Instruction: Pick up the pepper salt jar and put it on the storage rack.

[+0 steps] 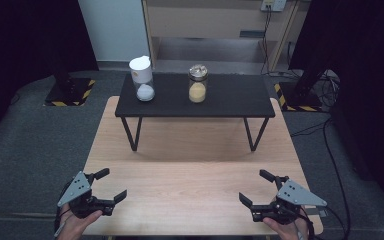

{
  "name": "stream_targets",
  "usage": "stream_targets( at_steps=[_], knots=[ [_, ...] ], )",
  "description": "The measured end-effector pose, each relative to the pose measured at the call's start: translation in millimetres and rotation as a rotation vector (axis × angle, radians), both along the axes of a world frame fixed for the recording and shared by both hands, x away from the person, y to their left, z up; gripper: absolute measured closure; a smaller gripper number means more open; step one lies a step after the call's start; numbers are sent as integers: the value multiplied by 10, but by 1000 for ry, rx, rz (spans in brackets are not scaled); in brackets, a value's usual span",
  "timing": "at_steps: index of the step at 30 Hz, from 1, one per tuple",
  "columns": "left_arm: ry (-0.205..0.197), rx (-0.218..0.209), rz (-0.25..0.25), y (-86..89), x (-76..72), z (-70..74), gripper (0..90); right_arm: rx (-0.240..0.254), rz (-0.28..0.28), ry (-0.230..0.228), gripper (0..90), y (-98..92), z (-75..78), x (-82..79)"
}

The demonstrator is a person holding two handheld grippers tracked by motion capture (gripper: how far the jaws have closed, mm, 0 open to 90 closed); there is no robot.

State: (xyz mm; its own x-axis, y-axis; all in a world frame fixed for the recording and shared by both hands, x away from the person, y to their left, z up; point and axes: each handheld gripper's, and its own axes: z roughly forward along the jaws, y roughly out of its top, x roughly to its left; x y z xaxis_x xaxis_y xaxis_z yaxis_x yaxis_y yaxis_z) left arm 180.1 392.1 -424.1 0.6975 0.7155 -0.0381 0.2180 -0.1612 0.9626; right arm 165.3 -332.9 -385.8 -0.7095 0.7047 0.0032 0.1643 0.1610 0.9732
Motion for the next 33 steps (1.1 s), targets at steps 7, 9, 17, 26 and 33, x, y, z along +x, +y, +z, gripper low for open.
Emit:
stream_targets(
  at_steps=[7,9,17,26,33],
  knots=[
    [0,-3,0,6,-3,-4,17,-14,-27,2,23,-76,108,-83],
    [1,-2,0,5,-3,-3,17,-11,-37,1,22,-116,134,-124],
    [3,0,0,0,-3,1,17,-34,-78,-1,22,-240,263,-251],
    [-2,-4,0,4,-13,2,16,-40,-105,8,19,-341,316,-312],
    [-2,-2,0,4,-13,3,16,-11,-115,42,22,-470,279,-290]
  ],
)
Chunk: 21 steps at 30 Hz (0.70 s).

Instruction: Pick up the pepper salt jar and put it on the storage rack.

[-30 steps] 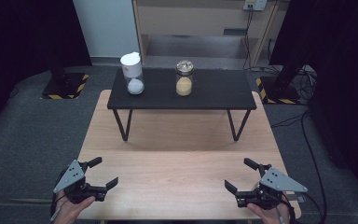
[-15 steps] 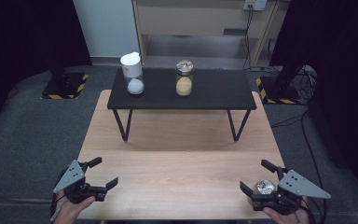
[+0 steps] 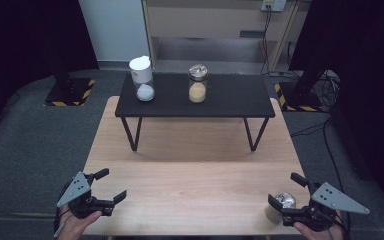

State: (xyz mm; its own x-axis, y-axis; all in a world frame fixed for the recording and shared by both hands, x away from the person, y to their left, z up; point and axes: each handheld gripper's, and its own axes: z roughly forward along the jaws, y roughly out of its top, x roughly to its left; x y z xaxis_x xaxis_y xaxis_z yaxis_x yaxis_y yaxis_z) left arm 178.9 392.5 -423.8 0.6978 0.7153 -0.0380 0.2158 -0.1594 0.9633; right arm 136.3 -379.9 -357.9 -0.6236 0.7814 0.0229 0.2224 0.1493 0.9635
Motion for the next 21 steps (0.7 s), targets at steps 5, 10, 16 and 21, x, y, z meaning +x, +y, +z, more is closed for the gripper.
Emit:
stream_targets(
  at_steps=[5,10,16,21],
  knots=[
    [0,1,0,-2,0,1,16,-11,-20,22,29,-60,-29,8],
    [1,2,1,-4,2,1,16,-34,-35,48,33,-97,-71,17],
    [2,1,2,-4,2,0,16,-56,-41,85,44,-149,-144,48],
    [2,2,1,-4,2,1,17,-86,-53,118,49,-158,-194,58]
  ],
)
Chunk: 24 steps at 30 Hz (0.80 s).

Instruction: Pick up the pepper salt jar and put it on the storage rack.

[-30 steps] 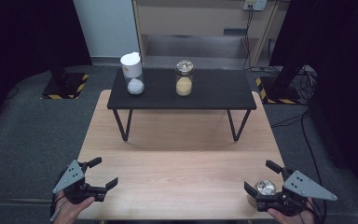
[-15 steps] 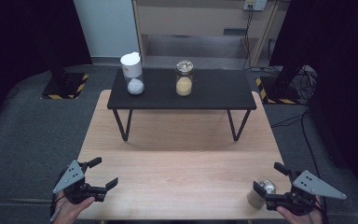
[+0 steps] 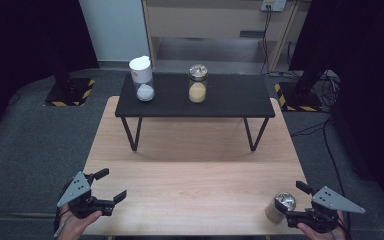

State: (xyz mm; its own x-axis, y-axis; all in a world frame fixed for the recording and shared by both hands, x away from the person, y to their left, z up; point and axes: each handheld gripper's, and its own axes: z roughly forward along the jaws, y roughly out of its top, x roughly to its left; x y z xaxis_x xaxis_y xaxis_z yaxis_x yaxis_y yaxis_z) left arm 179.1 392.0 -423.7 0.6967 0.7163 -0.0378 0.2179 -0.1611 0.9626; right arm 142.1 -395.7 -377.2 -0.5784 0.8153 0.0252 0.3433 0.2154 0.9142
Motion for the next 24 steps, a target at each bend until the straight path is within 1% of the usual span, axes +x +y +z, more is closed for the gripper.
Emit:
stream_targets(
  at_steps=[1,4,7,9,16,19,24],
  knots=[
    [0,0,0,0,0,-1,17,-9,-1,3,53,-2,-11,3],
    [0,0,1,0,0,0,17,-10,-2,18,59,-21,-48,15],
    [1,0,1,-1,1,0,17,-15,11,34,65,-42,-85,43],
    [0,0,1,-1,-1,1,17,-28,14,36,76,-43,-110,49],
    [1,0,2,0,0,0,17,-11,25,52,108,-123,-198,77],
    [0,2,1,-3,0,1,17,-35,31,57,125,-121,-219,86],
    [2,1,3,-1,0,1,17,-40,48,60,166,-153,-295,113]
  ],
)
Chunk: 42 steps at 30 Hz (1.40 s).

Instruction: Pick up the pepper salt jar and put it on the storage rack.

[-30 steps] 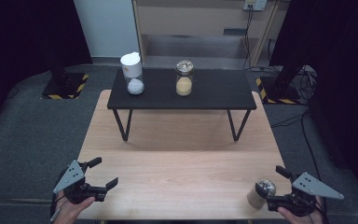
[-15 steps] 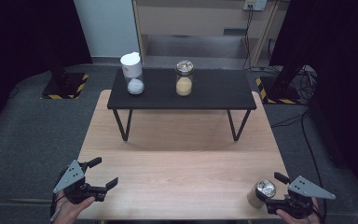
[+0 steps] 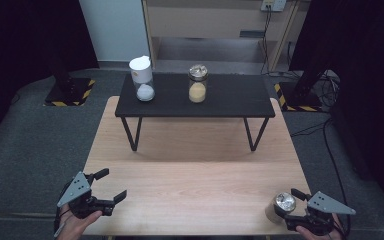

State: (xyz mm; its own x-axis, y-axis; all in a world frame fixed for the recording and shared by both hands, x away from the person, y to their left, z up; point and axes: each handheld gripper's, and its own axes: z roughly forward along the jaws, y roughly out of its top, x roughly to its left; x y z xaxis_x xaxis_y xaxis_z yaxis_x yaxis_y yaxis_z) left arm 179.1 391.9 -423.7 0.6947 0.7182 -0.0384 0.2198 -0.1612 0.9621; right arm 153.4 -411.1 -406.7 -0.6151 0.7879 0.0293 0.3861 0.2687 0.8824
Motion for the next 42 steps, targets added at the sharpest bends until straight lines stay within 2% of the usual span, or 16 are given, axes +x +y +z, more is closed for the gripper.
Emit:
stream_targets(
  at_steps=[5,12,33,42],
  knots=[
    [0,2,1,-3,-1,2,17,-19,13,-7,234,-2,-52,12],
    [1,2,1,-2,0,2,17,-6,32,-29,328,-35,-134,19],
    [1,0,3,1,-1,-1,17,-26,51,-5,343,1,-36,142],
    [1,0,2,0,-1,0,17,-20,61,-10,343,47,65,224]
  ],
)
